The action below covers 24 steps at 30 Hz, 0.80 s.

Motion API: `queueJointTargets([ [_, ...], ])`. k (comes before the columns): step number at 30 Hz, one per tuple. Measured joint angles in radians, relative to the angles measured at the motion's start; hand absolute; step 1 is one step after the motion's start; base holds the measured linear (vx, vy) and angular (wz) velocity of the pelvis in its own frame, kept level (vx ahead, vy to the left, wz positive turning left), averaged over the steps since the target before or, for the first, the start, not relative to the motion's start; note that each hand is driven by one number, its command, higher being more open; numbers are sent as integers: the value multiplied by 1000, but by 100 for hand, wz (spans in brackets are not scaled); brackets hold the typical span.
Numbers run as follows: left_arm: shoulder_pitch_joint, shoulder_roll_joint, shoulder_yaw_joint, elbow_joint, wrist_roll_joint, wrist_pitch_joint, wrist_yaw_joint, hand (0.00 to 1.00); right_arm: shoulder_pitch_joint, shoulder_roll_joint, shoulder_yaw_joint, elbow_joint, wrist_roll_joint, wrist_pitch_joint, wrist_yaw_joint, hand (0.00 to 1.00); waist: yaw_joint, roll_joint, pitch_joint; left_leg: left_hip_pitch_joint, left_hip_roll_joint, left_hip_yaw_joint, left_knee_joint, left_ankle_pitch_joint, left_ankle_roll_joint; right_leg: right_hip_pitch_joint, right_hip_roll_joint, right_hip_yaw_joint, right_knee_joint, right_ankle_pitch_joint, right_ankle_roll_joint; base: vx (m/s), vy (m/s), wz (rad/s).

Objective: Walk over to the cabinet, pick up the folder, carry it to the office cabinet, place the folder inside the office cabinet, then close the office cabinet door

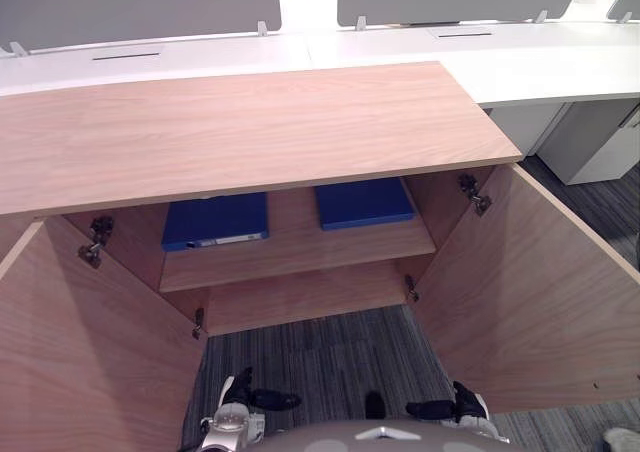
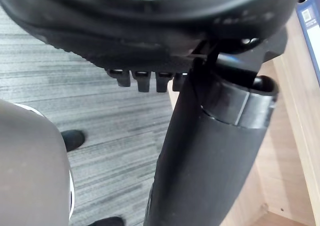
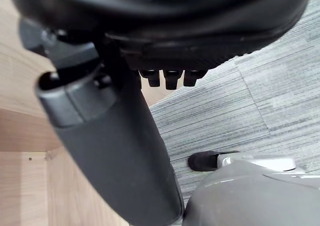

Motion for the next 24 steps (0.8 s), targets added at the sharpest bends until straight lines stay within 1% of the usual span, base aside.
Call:
queueJointTargets([
  [4, 0, 0, 0, 0, 0, 0, -1, 100, -5, -10, 28, 14, -11, -1, -4, 100, 0, 0, 0, 0, 0, -1, -1, -1, 1, 0, 0, -1, 0, -3, 2, 0, 0, 0],
  [14, 0, 0, -2, 0, 0, 0, 0, 100, -15, -10, 28, 32, -32, 0, -6, 100, -1, -1, 1, 2, -2, -8, -1, -3, 8, 8, -2, -8, 3, -7, 6, 2, 5, 2],
  [20, -3, 0, -2, 0, -6, -4, 8, 100, -17, -10, 28, 38, -45, 0, -7, 100, -3, -5, 4, 1, -4, -34, 9, -3, 9, 21, -7, -34, 0, -13, 6, -35, 14, 13],
  [24, -2, -1, -1, -1, -25, -7, 35, 100, -15, -9, 28, 41, -50, 1, -13, 100, -5, -5, 4, 2, -4, -58, 10, -2, 9, 35, -9, -56, 0, -20, 5, -12, 6, 15],
])
